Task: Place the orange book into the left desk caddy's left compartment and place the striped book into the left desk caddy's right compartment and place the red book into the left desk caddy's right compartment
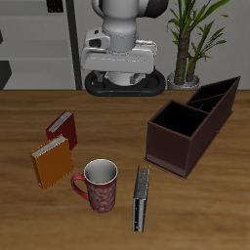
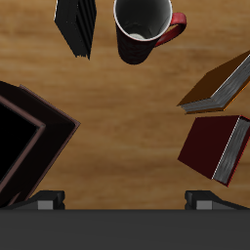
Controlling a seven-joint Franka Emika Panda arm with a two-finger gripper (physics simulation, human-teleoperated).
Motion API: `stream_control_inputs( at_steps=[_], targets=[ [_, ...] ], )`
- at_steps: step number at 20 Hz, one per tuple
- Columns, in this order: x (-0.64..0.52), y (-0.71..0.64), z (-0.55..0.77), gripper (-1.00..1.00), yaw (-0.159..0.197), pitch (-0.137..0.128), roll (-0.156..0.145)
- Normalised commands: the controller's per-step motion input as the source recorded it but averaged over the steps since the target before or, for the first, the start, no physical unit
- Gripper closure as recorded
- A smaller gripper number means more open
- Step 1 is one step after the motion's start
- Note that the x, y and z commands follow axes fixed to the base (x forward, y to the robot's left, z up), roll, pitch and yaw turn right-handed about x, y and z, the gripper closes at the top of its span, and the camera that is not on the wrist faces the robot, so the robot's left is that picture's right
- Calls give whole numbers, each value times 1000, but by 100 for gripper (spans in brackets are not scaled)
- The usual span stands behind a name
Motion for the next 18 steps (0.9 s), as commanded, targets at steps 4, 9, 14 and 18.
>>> stream_control_inputs(
  at_steps=[4,9,14,18],
  targets=[
    [230,-495,83,-100,-30,-6,-5],
    [248,-556,45,-100,-19,-26,-11],
    [354,-869,-43,-100,-43,-46,-101],
    [247,-600,-29,-100,-50,-2,-84]
  ],
)
